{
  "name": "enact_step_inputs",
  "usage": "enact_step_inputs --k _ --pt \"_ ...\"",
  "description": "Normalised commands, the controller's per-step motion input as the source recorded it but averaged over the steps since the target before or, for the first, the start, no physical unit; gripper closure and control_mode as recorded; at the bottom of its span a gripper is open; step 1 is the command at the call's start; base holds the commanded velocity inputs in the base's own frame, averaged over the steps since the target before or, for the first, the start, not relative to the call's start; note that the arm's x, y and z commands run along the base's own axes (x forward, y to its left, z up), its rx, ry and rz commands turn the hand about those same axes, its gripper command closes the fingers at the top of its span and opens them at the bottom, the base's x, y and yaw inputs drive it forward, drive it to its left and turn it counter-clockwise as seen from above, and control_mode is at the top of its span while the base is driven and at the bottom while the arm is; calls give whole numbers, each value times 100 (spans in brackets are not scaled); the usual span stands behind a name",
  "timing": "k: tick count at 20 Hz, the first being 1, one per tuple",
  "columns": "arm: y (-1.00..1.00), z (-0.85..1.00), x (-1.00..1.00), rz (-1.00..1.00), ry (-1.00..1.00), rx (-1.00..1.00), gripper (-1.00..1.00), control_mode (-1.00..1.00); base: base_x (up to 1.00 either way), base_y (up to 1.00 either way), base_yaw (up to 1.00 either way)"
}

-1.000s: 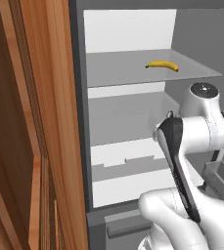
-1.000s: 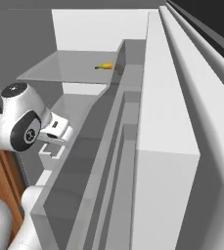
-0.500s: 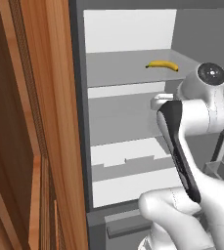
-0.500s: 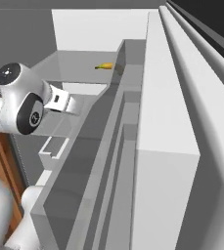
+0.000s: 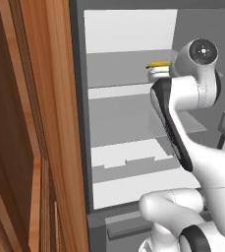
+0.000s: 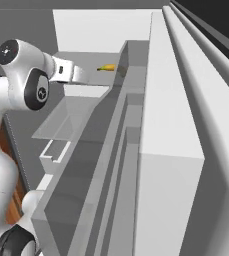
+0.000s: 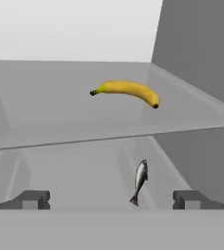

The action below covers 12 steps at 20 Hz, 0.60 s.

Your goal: Open the fridge, remove the banana, carrot, and fish, and place them on any counter.

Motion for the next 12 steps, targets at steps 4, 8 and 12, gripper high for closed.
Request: enact_step_inputs --k 4,8,12 --pt "-8 22 78 0 -4 -11 -100 -100 0 0 0" --pt "-22 -2 98 0 0 -11 -100 -100 0 0 0" --pt "-51 -1 68 4 -1 -6 -100 -100 0 0 0"
